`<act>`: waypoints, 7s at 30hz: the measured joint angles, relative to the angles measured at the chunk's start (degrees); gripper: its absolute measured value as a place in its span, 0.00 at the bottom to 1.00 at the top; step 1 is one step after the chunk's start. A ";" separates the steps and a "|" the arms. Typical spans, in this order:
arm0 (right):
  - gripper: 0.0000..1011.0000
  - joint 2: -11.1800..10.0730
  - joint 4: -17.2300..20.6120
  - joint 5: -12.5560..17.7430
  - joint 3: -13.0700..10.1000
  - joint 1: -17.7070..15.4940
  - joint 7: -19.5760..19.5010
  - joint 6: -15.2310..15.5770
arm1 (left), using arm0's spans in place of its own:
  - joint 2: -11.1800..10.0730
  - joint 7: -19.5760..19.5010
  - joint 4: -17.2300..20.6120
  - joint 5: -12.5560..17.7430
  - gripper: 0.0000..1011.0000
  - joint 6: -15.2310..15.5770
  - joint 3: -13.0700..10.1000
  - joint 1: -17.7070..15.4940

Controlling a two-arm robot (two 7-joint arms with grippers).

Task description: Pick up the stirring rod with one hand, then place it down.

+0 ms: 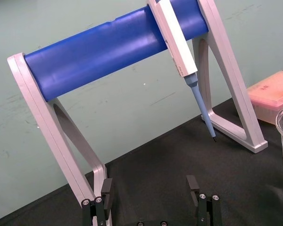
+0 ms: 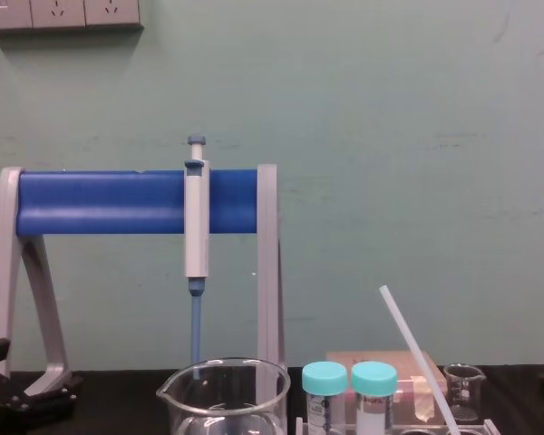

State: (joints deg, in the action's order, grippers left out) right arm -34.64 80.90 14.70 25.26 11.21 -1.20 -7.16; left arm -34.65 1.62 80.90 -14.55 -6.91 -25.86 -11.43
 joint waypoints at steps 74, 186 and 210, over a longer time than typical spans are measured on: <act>0.90 10.97 -8.95 12.52 -0.14 14.17 29.79 11.49 | 0.00 0.00 0.00 0.00 0.99 0.00 0.00 0.00; 0.07 11.00 3.51 11.51 -11.59 4.17 31.79 -8.97 | 0.00 0.00 0.00 0.00 0.99 0.00 0.00 0.00; 0.07 10.91 4.44 11.29 -11.84 3.73 31.51 -8.51 | 0.00 0.00 0.00 0.00 0.99 0.00 0.00 0.00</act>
State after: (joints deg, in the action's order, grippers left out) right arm -23.73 85.35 25.99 13.42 14.95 30.31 -15.67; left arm -34.65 1.62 80.90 -14.55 -6.91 -25.86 -11.43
